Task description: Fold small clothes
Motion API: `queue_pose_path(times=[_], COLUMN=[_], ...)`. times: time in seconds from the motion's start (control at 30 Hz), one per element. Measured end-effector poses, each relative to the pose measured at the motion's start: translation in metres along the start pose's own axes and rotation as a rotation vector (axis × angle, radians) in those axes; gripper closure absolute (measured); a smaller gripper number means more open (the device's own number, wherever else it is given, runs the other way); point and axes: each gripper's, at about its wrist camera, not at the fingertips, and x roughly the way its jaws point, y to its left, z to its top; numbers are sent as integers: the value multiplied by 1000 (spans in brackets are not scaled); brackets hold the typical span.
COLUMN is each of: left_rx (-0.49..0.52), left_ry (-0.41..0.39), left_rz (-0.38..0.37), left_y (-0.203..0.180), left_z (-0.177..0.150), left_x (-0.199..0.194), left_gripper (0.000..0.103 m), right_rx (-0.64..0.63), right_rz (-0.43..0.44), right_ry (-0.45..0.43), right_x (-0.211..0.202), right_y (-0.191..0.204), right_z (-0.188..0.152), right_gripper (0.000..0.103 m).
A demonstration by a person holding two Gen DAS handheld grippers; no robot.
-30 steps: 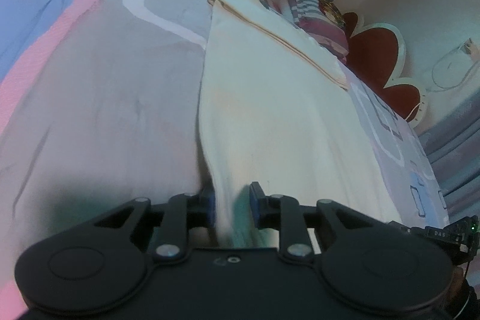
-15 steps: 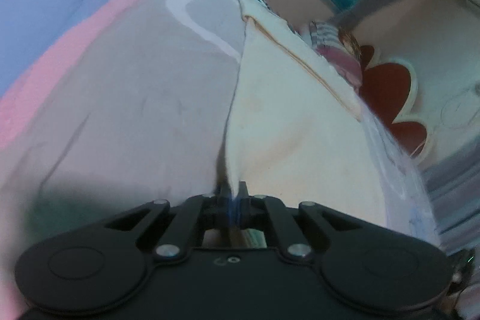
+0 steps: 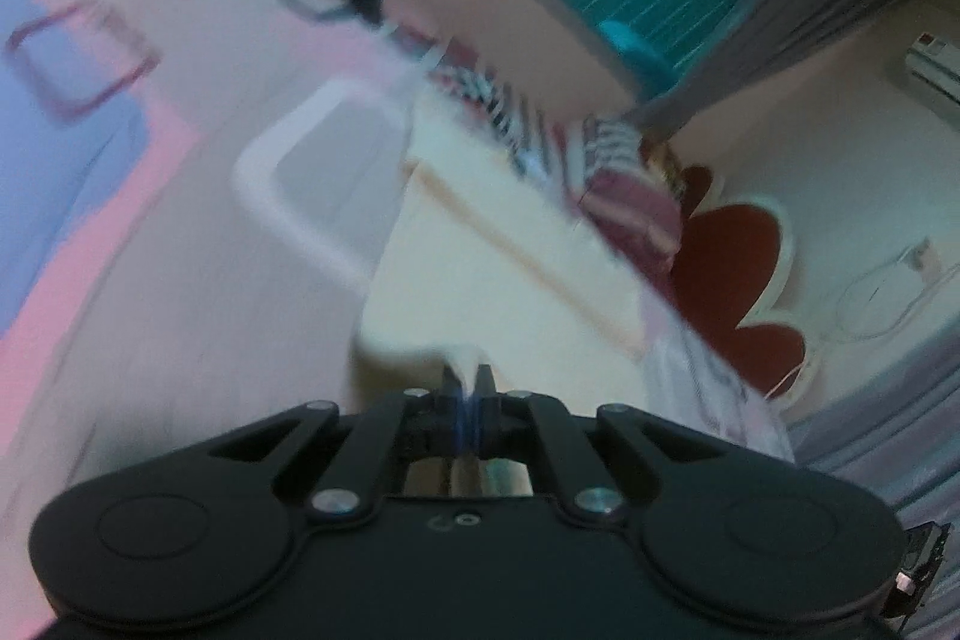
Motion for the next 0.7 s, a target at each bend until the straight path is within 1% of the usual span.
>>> queue_pose_path(times=[0.07, 0.13, 0.23, 0.37, 0.47, 0.57, 0.63, 0.7], left_rx=[53, 127, 145, 165, 131, 102, 112, 120], left_ry=[-20, -49, -80, -97, -70, -30, -11, -5], left_rz=[-17, -13, -21, -5, 27, 47, 63, 72], left_y=[-20, -42, -59, -68, -59, -48, -42, -38], left_z=[21, 40, 69, 103, 117, 124, 129, 137], left_x=[6, 13, 31, 78, 124, 161, 178, 194], left_gripper=[101, 101, 101, 101, 101, 101, 101, 101], right_rx=[-7, -44, -36, -32, 2, 55, 71, 94], right_rz=[-1, -12, -2, -29, -40, -56, -70, -67], right_ry=[-28, -59, -110, -147, -122, -68, -43, -31], right_x=[8, 16, 33, 66, 112, 159, 183, 201], right_y=[9, 19, 18, 1, -28, -60, -75, -88], right_z=[26, 49, 86, 128, 147, 150, 150, 153], right_gripper=[101, 101, 101, 101, 101, 101, 101, 101])
